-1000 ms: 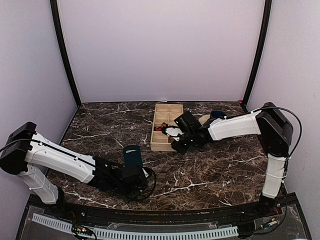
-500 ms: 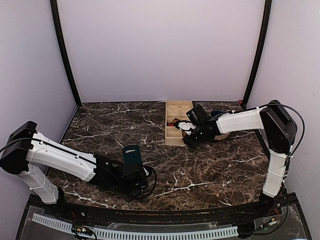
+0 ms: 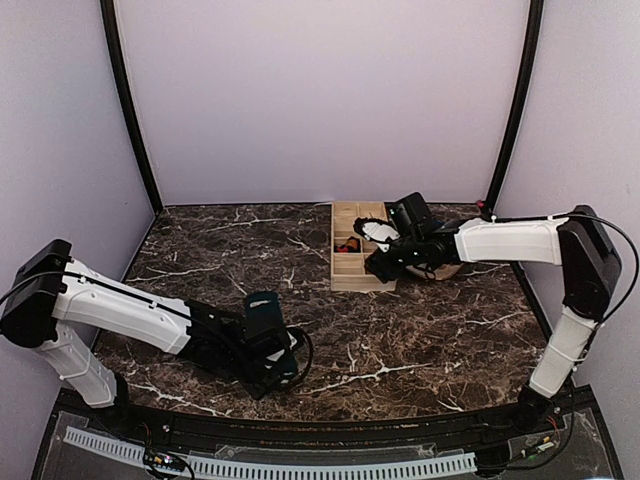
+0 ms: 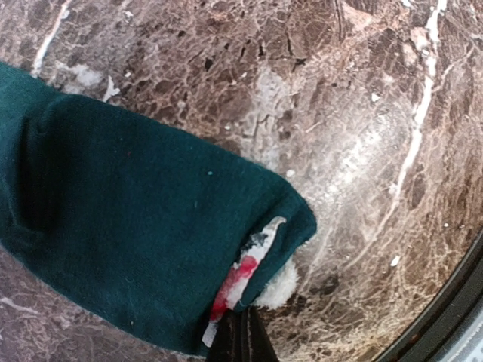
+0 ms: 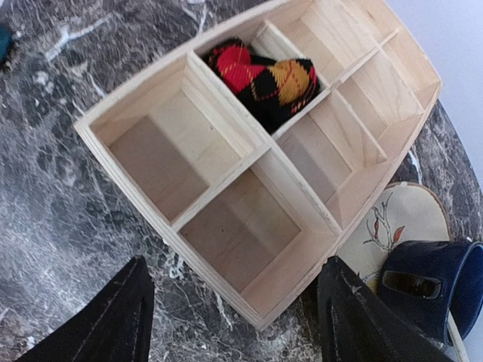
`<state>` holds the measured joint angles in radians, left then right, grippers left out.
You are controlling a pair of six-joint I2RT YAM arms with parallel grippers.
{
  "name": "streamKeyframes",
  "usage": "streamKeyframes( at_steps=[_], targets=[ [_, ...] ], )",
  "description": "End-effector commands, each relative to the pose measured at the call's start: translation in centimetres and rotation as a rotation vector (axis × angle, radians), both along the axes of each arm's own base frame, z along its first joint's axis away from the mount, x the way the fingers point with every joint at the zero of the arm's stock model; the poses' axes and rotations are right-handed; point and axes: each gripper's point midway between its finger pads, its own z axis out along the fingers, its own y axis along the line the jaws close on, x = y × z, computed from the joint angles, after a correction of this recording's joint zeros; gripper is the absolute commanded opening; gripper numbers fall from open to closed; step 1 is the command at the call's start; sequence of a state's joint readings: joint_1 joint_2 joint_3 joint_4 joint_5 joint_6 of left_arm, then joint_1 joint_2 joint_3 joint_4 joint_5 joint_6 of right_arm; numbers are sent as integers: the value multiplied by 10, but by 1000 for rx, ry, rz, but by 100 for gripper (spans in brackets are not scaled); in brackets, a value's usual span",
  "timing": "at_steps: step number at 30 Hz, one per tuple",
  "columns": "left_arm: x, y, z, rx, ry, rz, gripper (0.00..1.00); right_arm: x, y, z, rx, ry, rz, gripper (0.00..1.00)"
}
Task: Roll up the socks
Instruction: Roll the sock at the center of the board.
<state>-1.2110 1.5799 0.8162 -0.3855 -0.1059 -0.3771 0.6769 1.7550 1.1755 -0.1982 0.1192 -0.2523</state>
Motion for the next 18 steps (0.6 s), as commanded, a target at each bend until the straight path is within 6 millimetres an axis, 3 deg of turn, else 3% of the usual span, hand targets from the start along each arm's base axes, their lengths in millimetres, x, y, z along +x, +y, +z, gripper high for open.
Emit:
streamKeyframes(
  at_steps=[1, 6, 8, 10, 18],
  targets=[
    [-17, 0, 4, -46, 133, -16, 0, -8, 9, 23, 84, -57, 19, 68],
    [-18, -8, 18, -122, 203, -7, 0, -25, 15, 38, 123, -86, 34, 68],
    [-19, -14, 24, -154, 237, -7, 0, -35, 19, 34, 130, -78, 43, 68],
    [-19, -17, 28, -184, 285, 4, 0, -47, 22, 44, 160, -95, 56, 68],
    [-13, -17, 41, -262, 422, 77, 0, -100, 34, 48, 211, -104, 100, 69]
  ],
)
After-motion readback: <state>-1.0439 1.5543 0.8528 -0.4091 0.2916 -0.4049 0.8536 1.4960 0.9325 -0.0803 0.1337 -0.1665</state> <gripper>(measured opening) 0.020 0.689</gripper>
